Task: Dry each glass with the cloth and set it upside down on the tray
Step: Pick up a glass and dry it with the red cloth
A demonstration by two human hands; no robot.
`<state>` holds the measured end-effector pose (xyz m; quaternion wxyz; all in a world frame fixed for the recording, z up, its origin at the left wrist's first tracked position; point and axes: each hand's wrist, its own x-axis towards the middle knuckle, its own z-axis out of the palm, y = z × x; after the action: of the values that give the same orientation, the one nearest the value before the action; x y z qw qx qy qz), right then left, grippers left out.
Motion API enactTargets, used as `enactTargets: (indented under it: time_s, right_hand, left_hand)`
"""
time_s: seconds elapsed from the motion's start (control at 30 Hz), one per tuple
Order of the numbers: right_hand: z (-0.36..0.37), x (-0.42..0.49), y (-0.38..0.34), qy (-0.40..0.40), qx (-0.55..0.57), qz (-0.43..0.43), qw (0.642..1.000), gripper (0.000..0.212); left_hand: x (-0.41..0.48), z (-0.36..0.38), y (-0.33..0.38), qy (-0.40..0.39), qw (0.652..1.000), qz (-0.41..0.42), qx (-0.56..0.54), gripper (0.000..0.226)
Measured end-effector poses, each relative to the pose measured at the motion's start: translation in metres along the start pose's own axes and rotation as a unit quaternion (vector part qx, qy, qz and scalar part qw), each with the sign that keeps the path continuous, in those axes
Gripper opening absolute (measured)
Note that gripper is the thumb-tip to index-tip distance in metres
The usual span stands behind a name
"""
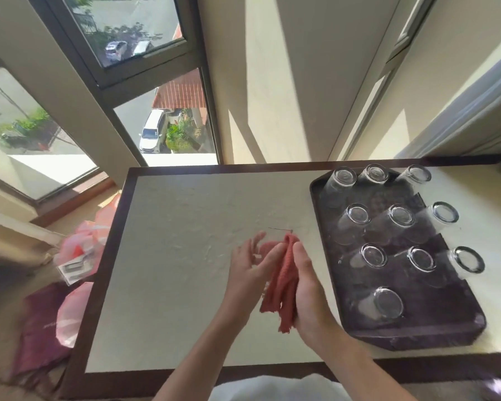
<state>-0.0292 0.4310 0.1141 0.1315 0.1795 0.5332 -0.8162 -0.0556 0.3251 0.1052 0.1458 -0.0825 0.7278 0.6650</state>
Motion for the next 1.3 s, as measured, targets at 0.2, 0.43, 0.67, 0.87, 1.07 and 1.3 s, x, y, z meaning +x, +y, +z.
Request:
enactTargets:
  time_s: [0.2,0.43,0.67,0.87,1.07,1.3]
  right_hand:
    - [0.005,0.014,-0.016,0.07,-0.051,-0.005,0.996,0.076]
    - [0.014,0.002,-0.006,0.13,-0.205,-0.063,0.968,0.058]
    - [0.006,0.019,-0.016,0.097,-0.11,-0.055,0.988,0.045]
    - [0.006,0.015,-0.017,0.093,-0.141,-0.053,0.984,0.044]
    - [0.006,0.027,-0.027,0.156,-0.071,-0.024,0.985,0.035]
    - [0.02,0.007,-0.012,0.08,-0.044,-0.022,0.996,0.025]
  left_hand:
    - [-0.009,0.001,0.002,0.015,0.998,0.039,0.039,0.076]
    - [-0.003,0.015,0.009,-0.001,0.999,-0.039,-0.026,0.066]
    - [-0.003,0.013,-0.001,0.013,0.999,-0.028,-0.027,0.056]
    - [-0.005,0.01,0.01,0.031,0.996,-0.023,-0.083,0.086]
    - [-0.014,0.009,0.018,0.031,0.992,-0.053,-0.112,0.066]
    - [-0.003,0.002,0.009,0.031,0.998,-0.042,-0.039,0.058]
